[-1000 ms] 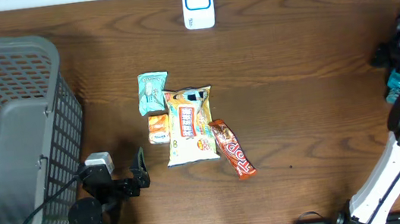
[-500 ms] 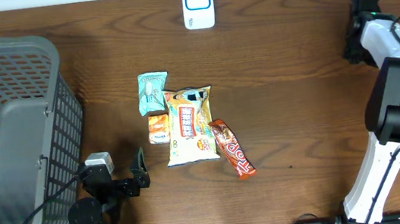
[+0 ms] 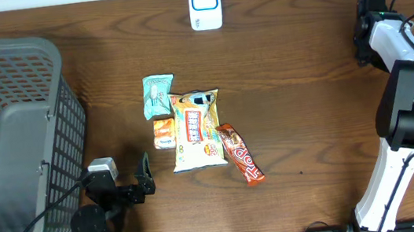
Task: Scan the item barcode
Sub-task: 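Release the teal bottle and lift the right gripper away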
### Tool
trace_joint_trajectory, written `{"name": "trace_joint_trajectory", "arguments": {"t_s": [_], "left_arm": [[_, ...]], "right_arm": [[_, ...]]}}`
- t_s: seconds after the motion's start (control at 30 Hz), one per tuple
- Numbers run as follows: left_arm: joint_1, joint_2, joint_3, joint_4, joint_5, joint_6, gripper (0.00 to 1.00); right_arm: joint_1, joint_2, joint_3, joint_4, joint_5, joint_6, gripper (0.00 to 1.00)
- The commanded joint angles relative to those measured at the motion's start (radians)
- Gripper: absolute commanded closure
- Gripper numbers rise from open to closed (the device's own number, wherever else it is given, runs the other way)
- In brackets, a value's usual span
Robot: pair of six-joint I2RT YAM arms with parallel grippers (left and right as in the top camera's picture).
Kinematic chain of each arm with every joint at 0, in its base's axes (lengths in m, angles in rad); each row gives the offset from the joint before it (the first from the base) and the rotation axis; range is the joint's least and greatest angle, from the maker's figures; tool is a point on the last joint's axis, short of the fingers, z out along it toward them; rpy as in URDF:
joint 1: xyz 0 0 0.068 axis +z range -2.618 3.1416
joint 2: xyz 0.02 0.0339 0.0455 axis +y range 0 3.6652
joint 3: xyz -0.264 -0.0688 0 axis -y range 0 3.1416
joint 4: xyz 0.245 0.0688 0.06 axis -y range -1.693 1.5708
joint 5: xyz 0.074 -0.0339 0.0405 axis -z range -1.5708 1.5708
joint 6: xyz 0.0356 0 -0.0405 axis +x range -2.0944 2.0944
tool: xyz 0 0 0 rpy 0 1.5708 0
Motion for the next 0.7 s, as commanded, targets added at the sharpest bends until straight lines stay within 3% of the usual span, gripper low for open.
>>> {"name": "trace_joint_trajectory", "arguments": {"t_s": [0.0, 0.13, 0.23, 0.47, 0.67], "left_arm": [[-0.002, -0.002, -0.016, -0.022, 0.013, -0.012, 0.02], [-0.002, -0.002, -0.016, -0.022, 0.013, -0.012, 0.02], [-0.002, -0.002, -0.016, -0.022, 0.013, -0.012, 0.02], [-0.002, -0.002, -0.016, -0.022, 0.013, -0.012, 0.02], [-0.002, -0.002, -0.016, -0.022, 0.013, -0.012, 0.02]], "right_arm": [[0.002, -0.042, -0.005, 0.019, -0.033, 0.051, 0.35], [-0.010, -0.036, -0.008, 0.062, -0.034, 0.051, 0.69], [-0.034, -0.027, -0.016, 0.069, -0.035, 0.051, 0.85], [-0.096, -0.026, -0.146, 0.057, -0.039, 0.053, 0.89], [-0.152, -0.032, -0.187, 0.000, 0.101, 0.156, 0.86]]}}
